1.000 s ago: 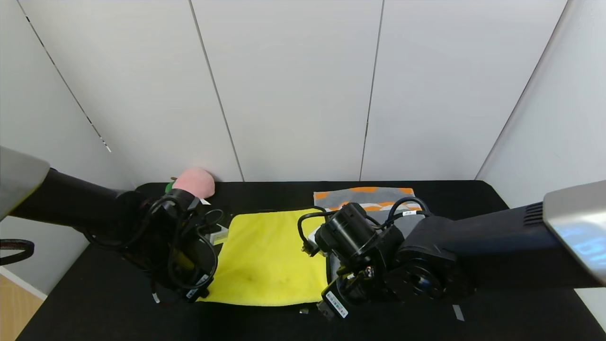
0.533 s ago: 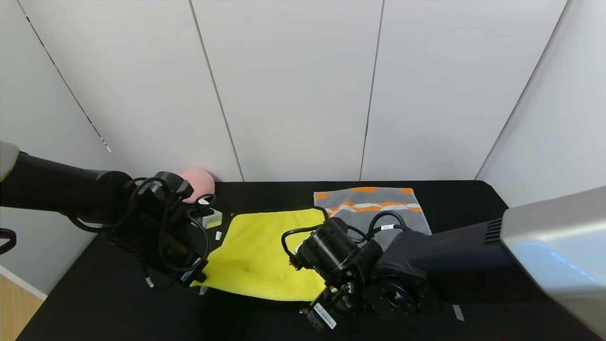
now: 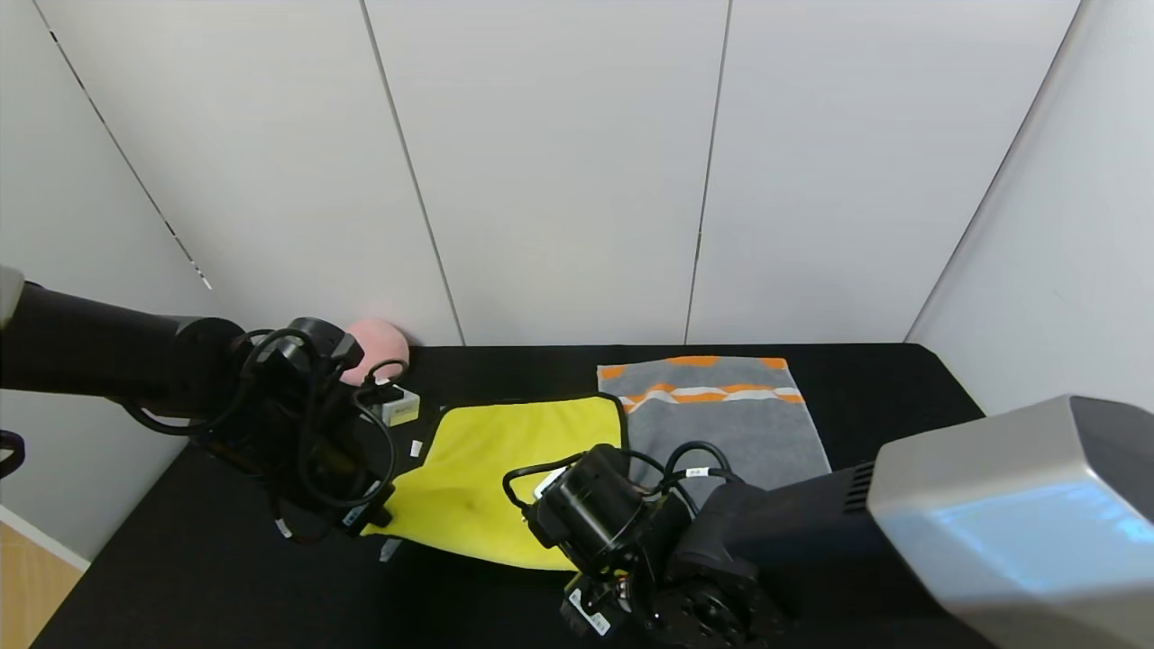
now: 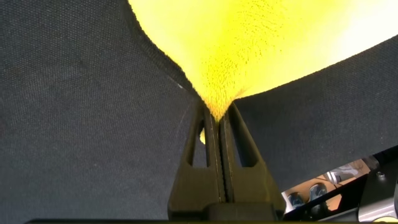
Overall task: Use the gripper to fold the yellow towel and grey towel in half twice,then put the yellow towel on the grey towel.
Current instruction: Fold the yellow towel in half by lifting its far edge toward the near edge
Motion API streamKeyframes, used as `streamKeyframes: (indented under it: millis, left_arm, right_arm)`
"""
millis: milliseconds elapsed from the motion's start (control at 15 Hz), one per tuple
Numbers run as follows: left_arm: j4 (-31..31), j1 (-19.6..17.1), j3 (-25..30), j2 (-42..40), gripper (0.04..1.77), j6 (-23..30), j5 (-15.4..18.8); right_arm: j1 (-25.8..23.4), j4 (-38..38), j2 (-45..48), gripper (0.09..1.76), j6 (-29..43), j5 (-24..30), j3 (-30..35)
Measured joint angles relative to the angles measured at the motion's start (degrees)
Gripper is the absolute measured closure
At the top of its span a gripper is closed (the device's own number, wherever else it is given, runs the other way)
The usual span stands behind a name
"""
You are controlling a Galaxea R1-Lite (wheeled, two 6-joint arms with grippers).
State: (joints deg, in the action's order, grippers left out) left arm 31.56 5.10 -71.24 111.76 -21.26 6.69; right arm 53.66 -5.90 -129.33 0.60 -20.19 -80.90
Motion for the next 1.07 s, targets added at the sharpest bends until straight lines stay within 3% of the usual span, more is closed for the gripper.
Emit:
streamKeyframes:
  millis: [600, 1067]
  left_arm:
    - [0.0, 0.0, -0.2, 0.4, 1.7, 0.0, 0.0]
    - [0.0, -0.1, -0.2, 0.3, 1.7, 0.0, 0.0]
  right_arm:
    - [1.1, 8.7, -5.4, 0.13, 0.2, -6.3, -1.1]
    - [0.2, 8.2, -6.4, 0.13, 0.2, -8.6, -2.1]
